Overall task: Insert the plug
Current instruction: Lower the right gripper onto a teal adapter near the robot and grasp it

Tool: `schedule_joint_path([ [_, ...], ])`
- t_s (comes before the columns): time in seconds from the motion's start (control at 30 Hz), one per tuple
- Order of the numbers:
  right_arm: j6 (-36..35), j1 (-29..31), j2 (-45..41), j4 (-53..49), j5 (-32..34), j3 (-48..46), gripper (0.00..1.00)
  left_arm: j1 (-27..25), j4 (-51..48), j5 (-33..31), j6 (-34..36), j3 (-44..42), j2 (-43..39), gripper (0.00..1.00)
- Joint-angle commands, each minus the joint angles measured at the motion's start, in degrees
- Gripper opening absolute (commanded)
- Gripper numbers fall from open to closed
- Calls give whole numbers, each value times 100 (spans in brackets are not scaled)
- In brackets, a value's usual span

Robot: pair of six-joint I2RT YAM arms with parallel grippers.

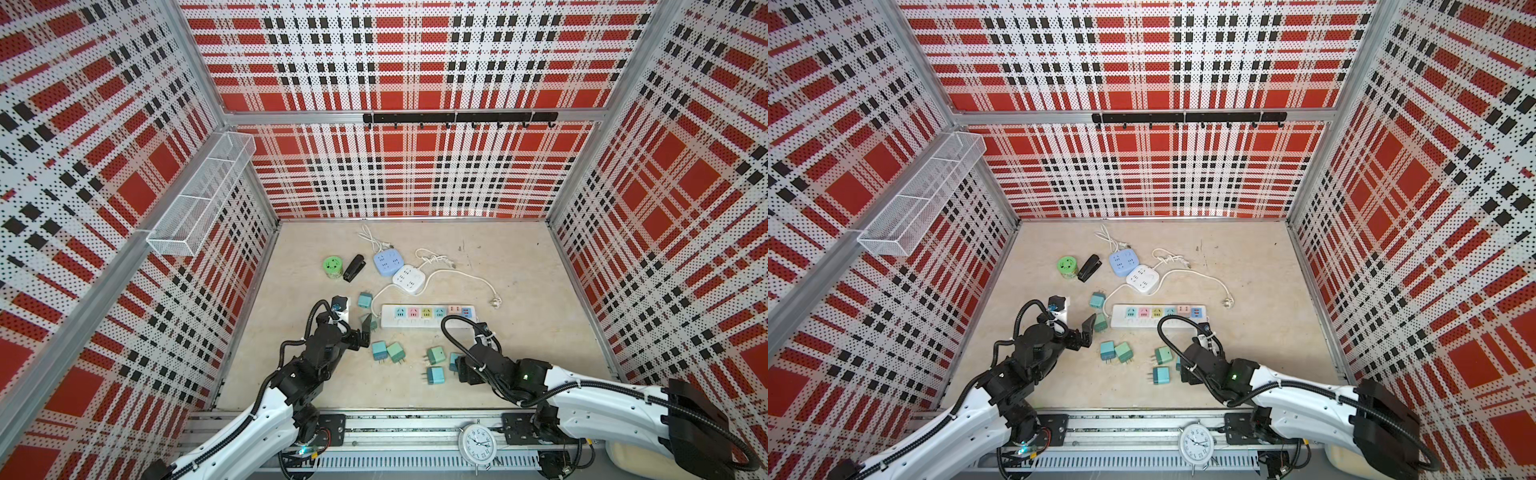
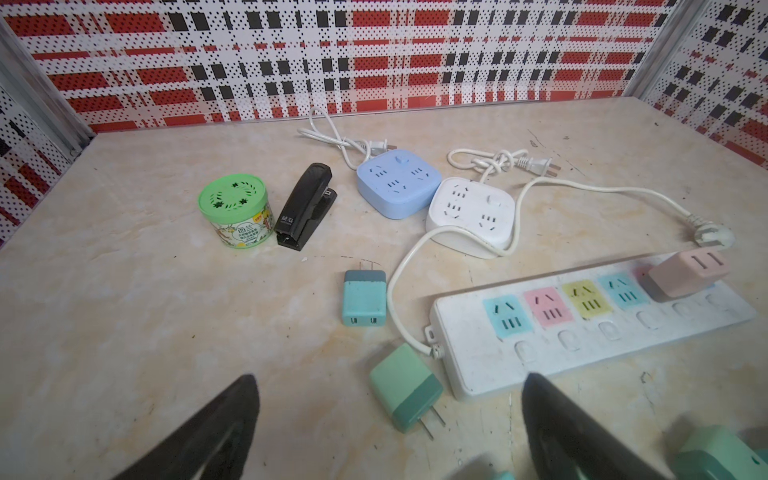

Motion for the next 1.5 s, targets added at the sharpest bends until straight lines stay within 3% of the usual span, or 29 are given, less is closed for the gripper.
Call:
schedule_joint_path([
  [0.0,229,113,295,297,258,232,85,43,108,2,-149,34,24,99],
  [0.87,286,441,1435,375,463,732,85,37,160,96,-123,138,347,99],
  [1.0,366,469,1391,214,567,718,81,13,160,90,-109,139,382,99],
  [1.3,399,486,995,-193,627,577,63,18,160,98,-114,152,391,99],
  [1.47,327,486,1004,96,480,533,61,15,160,85,-103,148,398,99],
])
